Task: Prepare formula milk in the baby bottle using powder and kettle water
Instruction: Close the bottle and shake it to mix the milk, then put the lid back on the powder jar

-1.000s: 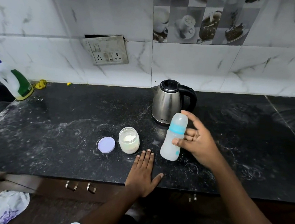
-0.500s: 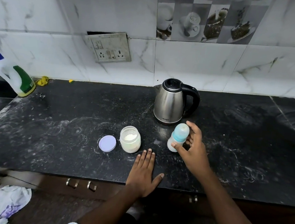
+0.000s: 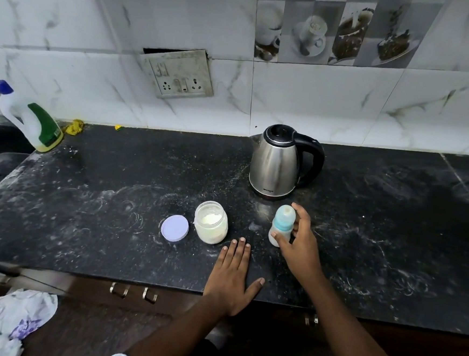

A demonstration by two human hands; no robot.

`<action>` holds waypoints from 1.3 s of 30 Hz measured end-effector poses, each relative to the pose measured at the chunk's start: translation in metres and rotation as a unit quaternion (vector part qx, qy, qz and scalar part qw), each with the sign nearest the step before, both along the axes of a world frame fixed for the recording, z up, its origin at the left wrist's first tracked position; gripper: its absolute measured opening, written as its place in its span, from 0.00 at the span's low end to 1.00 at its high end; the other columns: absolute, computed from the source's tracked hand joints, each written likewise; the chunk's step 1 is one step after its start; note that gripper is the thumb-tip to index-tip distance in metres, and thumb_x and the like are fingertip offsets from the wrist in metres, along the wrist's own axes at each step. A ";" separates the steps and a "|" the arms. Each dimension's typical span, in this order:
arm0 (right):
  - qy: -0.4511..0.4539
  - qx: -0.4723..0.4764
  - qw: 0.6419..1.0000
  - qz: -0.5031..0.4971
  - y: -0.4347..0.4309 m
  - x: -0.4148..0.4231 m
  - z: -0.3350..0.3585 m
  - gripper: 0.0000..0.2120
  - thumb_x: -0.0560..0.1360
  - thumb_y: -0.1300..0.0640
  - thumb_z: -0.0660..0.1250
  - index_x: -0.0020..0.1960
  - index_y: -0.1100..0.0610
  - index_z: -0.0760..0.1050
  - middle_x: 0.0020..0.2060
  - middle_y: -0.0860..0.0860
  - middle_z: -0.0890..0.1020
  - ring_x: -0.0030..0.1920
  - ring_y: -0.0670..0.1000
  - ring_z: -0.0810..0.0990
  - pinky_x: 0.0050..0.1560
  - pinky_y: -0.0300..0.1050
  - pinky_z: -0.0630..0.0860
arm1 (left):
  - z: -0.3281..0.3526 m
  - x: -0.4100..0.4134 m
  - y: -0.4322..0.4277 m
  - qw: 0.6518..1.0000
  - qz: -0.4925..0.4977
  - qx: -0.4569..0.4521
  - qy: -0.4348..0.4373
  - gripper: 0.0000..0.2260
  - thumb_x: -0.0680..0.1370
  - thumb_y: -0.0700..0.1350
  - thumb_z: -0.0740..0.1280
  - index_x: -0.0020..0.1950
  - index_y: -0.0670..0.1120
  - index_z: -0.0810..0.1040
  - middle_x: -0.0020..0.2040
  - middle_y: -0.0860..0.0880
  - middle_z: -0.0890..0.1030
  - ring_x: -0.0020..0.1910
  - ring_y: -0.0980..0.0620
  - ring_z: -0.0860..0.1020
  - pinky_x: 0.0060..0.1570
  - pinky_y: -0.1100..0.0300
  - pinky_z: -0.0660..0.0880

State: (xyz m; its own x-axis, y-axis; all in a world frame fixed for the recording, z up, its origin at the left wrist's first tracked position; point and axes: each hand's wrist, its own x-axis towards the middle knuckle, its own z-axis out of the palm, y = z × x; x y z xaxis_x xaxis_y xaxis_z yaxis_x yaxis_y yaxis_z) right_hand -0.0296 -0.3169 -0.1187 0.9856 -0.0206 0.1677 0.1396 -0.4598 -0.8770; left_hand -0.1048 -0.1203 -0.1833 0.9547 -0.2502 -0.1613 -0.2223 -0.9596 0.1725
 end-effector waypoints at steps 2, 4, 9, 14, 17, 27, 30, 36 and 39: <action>0.004 0.002 1.000 -0.004 -0.001 0.002 -0.002 0.42 0.74 0.62 0.77 0.77 0.38 0.60 0.72 0.44 0.75 0.70 0.47 0.75 0.71 0.57 0.74 | 0.000 0.000 0.000 1.000 0.000 -0.002 -0.001 0.44 0.83 0.73 0.40 0.88 0.44 0.38 0.87 0.46 0.34 0.84 0.49 0.28 0.82 0.51 0.28; 0.002 0.000 1.000 -0.007 -0.002 0.003 -0.003 0.42 0.74 0.61 0.77 0.77 0.35 0.60 0.72 0.43 0.74 0.70 0.47 0.75 0.71 0.57 0.74 | 0.000 0.000 0.000 1.000 -0.001 -0.002 -0.002 0.43 0.83 0.73 0.41 0.88 0.44 0.38 0.87 0.46 0.34 0.83 0.49 0.26 0.82 0.51 0.28; 0.005 0.005 1.000 -0.008 -0.001 0.006 -0.008 0.45 0.74 0.61 0.77 0.75 0.29 0.57 0.73 0.42 0.74 0.71 0.46 0.74 0.71 0.57 0.74 | 0.000 0.000 0.001 1.000 0.000 -0.006 0.002 0.43 0.83 0.73 0.40 0.87 0.45 0.37 0.87 0.46 0.33 0.82 0.50 0.25 0.82 0.51 0.28; 0.007 0.002 1.000 -0.003 -0.003 0.006 -0.018 0.44 0.74 0.59 0.77 0.76 0.30 0.57 0.72 0.39 0.73 0.71 0.44 0.74 0.71 0.56 0.74 | 0.000 0.001 0.000 1.000 0.000 -0.004 0.009 0.43 0.83 0.73 0.40 0.88 0.44 0.36 0.87 0.46 0.33 0.84 0.50 0.27 0.82 0.50 0.29; 0.005 -0.001 1.000 -0.001 -0.003 0.006 -0.020 0.44 0.74 0.58 0.77 0.76 0.30 0.57 0.72 0.40 0.73 0.71 0.44 0.74 0.71 0.56 0.74 | -0.001 0.000 0.000 1.000 0.001 -0.004 0.009 0.43 0.83 0.72 0.40 0.88 0.44 0.36 0.87 0.46 0.33 0.84 0.50 0.28 0.83 0.49 0.30; -0.008 0.011 1.000 0.012 -0.004 0.000 -0.018 0.46 0.74 0.61 0.77 0.81 0.39 0.55 0.79 0.45 0.66 0.79 0.46 0.66 0.77 0.58 0.67 | 0.000 0.000 0.001 1.000 0.001 -0.023 0.009 0.43 0.83 0.73 0.42 0.88 0.45 0.38 0.87 0.47 0.34 0.84 0.50 0.28 0.82 0.51 0.28; -0.081 -0.049 0.994 -0.050 -0.001 -0.011 -0.009 0.40 0.76 0.59 0.76 0.81 0.51 0.59 0.78 0.51 0.68 0.78 0.50 0.66 0.77 0.63 0.64 | 0.005 0.000 0.003 0.998 0.002 -0.058 0.000 0.41 0.85 0.71 0.45 0.89 0.45 0.42 0.88 0.48 0.38 0.85 0.51 0.31 0.81 0.55 0.26; -0.274 -0.109 0.946 -0.133 0.018 -0.031 0.020 0.16 0.79 0.56 0.65 0.65 0.60 0.76 0.61 0.57 0.83 0.65 0.61 0.78 0.71 0.66 0.64 | 0.025 -0.015 0.024 0.980 0.009 -0.190 -0.055 0.35 0.86 0.65 0.52 0.88 0.45 0.59 0.88 0.48 0.54 0.88 0.50 0.49 0.86 0.54 0.39; -0.304 -0.091 0.943 -0.102 0.030 -0.031 0.029 0.12 0.79 0.57 0.65 0.62 0.58 0.76 0.55 0.54 0.84 0.58 0.59 0.80 0.66 0.58 0.67 | 0.035 -0.026 0.053 0.955 0.056 -0.265 -0.120 0.27 0.86 0.58 0.60 0.78 0.43 0.77 0.81 0.44 0.73 0.82 0.47 0.69 0.85 0.48 0.58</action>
